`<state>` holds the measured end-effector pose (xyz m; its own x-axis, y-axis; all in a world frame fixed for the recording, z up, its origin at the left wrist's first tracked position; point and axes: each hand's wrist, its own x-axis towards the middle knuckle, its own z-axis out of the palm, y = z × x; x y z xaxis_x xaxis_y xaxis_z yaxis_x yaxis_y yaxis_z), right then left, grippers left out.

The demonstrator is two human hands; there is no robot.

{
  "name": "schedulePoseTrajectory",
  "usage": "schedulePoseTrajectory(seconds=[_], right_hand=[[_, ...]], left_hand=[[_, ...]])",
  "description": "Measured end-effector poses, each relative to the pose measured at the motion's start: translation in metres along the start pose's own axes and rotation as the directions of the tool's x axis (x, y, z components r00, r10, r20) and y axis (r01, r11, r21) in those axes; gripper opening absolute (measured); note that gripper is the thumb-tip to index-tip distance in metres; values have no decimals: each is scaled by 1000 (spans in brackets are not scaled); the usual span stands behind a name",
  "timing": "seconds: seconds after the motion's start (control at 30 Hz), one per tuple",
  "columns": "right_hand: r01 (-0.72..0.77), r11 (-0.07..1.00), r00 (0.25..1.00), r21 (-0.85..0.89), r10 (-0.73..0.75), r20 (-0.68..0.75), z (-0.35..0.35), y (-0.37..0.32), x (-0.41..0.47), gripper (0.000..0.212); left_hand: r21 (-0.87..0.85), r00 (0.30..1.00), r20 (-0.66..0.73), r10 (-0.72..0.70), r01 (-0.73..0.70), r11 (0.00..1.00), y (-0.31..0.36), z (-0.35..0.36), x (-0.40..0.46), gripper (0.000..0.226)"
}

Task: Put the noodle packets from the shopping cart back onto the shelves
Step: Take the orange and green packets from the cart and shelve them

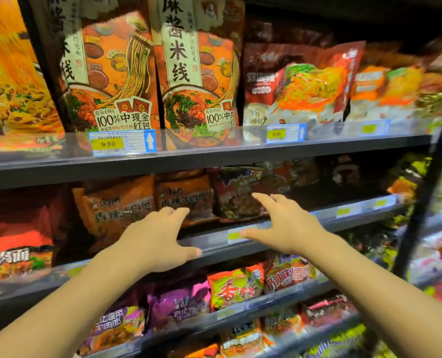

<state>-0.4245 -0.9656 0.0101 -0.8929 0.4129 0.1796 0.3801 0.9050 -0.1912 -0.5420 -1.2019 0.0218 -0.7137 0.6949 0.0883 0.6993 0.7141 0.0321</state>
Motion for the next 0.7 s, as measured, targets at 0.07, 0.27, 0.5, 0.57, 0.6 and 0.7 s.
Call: schedulePoseTrajectory(seconds=[0.07,0.27,0.5,0.57,0.6,0.7], right_hand=[[-26,1000,1000,15,26,-3,-5,21,-12,103],[-114,993,993,-15,114,-28,-30,106,-55,101],[-224,974,974,-39,223,-29,-55,224,-111,104],[-249,968,968,-38,248,-33,-61,256,-127,105],[-271,962,962,-40,270,-33,-65,273,-137,105],[-349,936,937,-36,348,-41,-78,321,-171,102]], left_hand=[[3,999,-9,48,-48,999,25,2,4,99],[13,989,-9,146,-146,989,123,8,19,97],[11,963,54,263,-264,965,259,24,33,92],[12,950,74,304,-305,952,296,29,37,92],[16,943,82,324,-326,945,315,31,40,94],[16,915,102,391,-394,919,374,39,48,99]])
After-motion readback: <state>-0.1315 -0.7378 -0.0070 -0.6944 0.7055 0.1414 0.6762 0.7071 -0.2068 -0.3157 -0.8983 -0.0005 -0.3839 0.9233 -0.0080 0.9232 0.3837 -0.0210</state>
